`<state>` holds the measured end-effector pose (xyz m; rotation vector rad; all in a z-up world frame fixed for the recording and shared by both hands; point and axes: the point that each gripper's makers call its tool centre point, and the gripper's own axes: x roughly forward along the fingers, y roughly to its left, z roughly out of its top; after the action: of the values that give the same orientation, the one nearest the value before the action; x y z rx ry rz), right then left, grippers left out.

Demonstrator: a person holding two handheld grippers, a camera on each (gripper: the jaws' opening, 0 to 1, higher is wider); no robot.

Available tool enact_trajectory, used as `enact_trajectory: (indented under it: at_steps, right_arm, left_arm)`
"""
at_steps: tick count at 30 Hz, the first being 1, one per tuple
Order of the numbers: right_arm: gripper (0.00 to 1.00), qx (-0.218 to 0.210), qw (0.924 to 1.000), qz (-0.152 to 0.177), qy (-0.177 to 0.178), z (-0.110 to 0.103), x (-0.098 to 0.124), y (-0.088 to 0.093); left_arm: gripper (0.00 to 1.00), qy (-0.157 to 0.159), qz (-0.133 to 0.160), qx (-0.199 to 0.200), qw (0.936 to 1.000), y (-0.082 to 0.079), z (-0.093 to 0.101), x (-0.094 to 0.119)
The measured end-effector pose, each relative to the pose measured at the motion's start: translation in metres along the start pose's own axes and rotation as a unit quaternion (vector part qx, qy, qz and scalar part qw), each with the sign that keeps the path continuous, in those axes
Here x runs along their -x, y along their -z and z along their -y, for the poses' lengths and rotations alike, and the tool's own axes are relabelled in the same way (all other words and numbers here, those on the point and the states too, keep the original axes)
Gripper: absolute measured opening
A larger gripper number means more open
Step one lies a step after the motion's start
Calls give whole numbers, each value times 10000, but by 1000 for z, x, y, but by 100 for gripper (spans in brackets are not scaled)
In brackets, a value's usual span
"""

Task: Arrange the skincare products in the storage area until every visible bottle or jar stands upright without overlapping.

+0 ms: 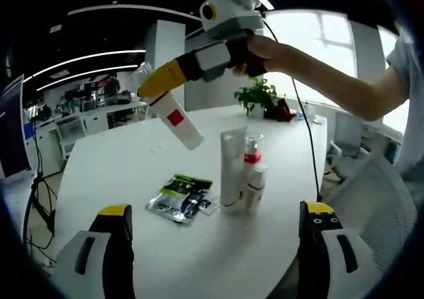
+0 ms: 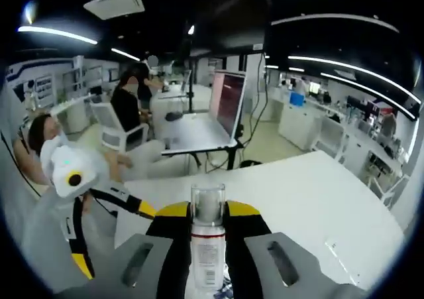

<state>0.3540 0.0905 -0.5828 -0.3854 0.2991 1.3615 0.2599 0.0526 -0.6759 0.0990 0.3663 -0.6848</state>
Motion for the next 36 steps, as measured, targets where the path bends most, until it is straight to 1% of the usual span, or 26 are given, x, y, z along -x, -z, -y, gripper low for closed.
enact_trajectory:
  at_steps: [2,4,5,6,9,13,14,16,18,21,24,28,31,36]
  right_arm:
    - [17,-4,10000,-17,6,-5,2,5]
    - [17,-102,9999,57,-11,-11,5,7]
    - [17,-213,9996,161,49,-13,8,8]
    - [17,-196,9996,184,46,-18,10,9]
    - [17,-298,9992,279,45,-32,16,13]
    - [17,-368,9988,313,71,-44,22,20]
    - [17,-428,9984,352,93,-46,24,21]
    - [17,-692,9963,492,155,-50,28,24]
    - [17,-728,9957,543,158,-54,32,28]
    - [17,-797,9951,542,215,-58,35,35]
    - [17,-910,9940,574,198,-64,37,40]
    - [17,-994,9935,489,263,-70,38,52]
    - [17,-1209,9906,592,252,-74,39,58]
    - [17,-1233,9906,513,294,-79,40,69]
  left_arm:
    - [99,-14,10,-6,10000,0,0,0]
    - [99,-61,32,-53,10000,-2,-2,1]
    - [98,-71,48,-67,9999,-2,-2,1]
    - [99,-82,68,-89,9999,-3,-2,1]
    - [99,-52,46,-93,9999,-3,-1,0]
    - [98,-5,-6,-152,9999,-1,2,-2]
    - [98,6,-5,-153,9999,-1,3,-2]
    - [97,35,-21,-160,9999,0,4,-2]
    - [97,62,-54,-157,9998,1,5,-2]
    - [98,100,-95,-156,9998,3,7,-4]
    - [99,133,-157,-183,9996,6,9,-5]
    - [99,141,-199,-202,9995,8,10,-6]
    - [99,146,-235,-187,9994,9,10,-6]
    - [99,114,-348,-139,9992,15,9,-7]
